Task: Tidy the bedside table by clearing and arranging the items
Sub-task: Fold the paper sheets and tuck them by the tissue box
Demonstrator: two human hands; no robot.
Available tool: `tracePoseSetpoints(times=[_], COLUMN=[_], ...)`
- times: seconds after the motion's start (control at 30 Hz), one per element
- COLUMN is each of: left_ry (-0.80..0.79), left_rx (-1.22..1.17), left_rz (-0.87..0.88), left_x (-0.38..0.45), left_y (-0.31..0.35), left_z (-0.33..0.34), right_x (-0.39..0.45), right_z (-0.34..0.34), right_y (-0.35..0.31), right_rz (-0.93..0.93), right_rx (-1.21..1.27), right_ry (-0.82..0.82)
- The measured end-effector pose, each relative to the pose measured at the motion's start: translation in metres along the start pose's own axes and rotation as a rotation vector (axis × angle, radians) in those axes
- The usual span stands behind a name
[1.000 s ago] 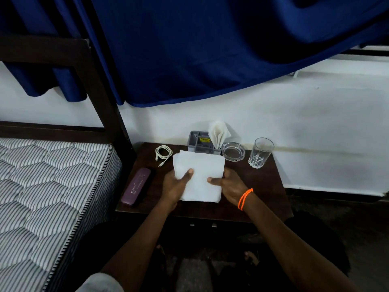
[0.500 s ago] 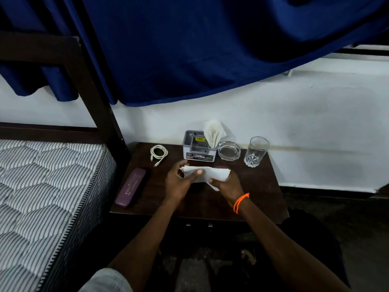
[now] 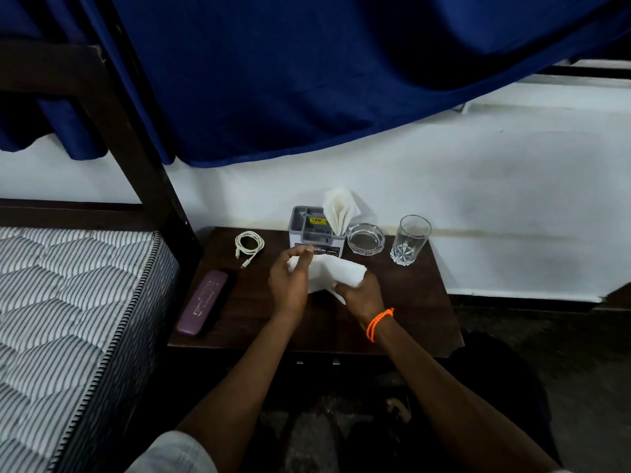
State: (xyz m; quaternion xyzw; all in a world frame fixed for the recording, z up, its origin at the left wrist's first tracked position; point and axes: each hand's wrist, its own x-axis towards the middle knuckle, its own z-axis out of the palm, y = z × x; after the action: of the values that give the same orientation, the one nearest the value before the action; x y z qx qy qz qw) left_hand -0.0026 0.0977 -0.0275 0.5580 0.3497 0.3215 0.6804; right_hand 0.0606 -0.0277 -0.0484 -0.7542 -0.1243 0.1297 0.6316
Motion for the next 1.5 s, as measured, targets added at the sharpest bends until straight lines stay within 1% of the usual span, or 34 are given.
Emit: tracePoseSetpoints(times=[0.1, 0.23, 0.33, 0.43, 0.6, 0.7, 0.77, 0.83, 0.87, 0.97, 1.03, 1.1, 1.17, 1.23, 1.37, 1.43, 1.5], left_ry=[0.034, 0.061, -0.011, -0.032, -0.105, -0.165, -0.208, -0.185, -0.167, -0.135, -0.146, -0.173, -0.191, -0.201, -0.223, -0.224, -0.234], left_rx=[-0.068, -0.160, -0.084, -0.009, -0.075, 0.136, 0.268, 0.376, 0.387, 0.320, 0.304, 0.289, 0.262, 0.258, 0.236, 0.248, 0.270], left_rz=[-0.038, 0.019, 0.113, 0.138, 0.139, 0.088, 0.059, 0.077, 0.093, 0.095, 0.125, 0.124, 0.094, 0.085, 0.143, 0.124, 0.063], left_x=[0.000, -0.002, -0.003, -0.001, -0.002, -0.007, -0.007, -0.002, -0.001, 0.000, 0.002, 0.002, -0.002, -0.003, -0.001, -0.003, -0.004], left_y=[0.002, 0.004, -0.002, -0.004, 0.002, 0.003, -0.011, -0.028, -0.033, -0.027, -0.023, -0.021, -0.024, -0.028, -0.021, -0.018, -0.023], left_z=[0.000, -0.002, -0.003, -0.004, -0.007, -0.009, -0.015, -0.023, -0.026, -0.026, -0.024, -0.024, -0.027, -0.029, -0.022, -0.021, -0.024], right_x=[0.001, 0.001, -0.001, -0.001, 0.003, 0.004, 0.004, 0.005, 0.005, 0.003, -0.001, -0.003, -0.007, -0.007, 0.002, 0.002, 0.000], right_z=[-0.003, -0.005, -0.004, -0.002, -0.004, -0.007, -0.007, -0.008, -0.008, -0.008, -0.009, -0.009, -0.010, -0.009, -0.003, -0.001, 0.000], right_y=[0.001, 0.005, 0.005, 0.006, 0.008, 0.009, 0.012, 0.018, 0.019, 0.008, -0.003, -0.007, -0.004, 0.000, 0.005, 0.004, 0.008], right_rz=[0.007, 0.019, 0.027, 0.028, 0.080, 0.111, 0.142, 0.154, 0.153, 0.097, 0.063, 0.083, 0.120, 0.118, 0.053, 0.058, 0.087], right_rx=[-0.021, -0.011, -0.003, -0.017, -0.013, -0.009, -0.004, -0.006, -0.002, -0.005, 0.030, 0.055, 0.022, -0.027, -0.083, -0.115, -0.119], right_ry=[-0.003, -0.010, 0.009, 0.028, 0.049, 0.048, 0.034, 0.031, 0.034, 0.040, 0.048, 0.040, 0.001, -0.015, -0.019, -0.025, -0.041])
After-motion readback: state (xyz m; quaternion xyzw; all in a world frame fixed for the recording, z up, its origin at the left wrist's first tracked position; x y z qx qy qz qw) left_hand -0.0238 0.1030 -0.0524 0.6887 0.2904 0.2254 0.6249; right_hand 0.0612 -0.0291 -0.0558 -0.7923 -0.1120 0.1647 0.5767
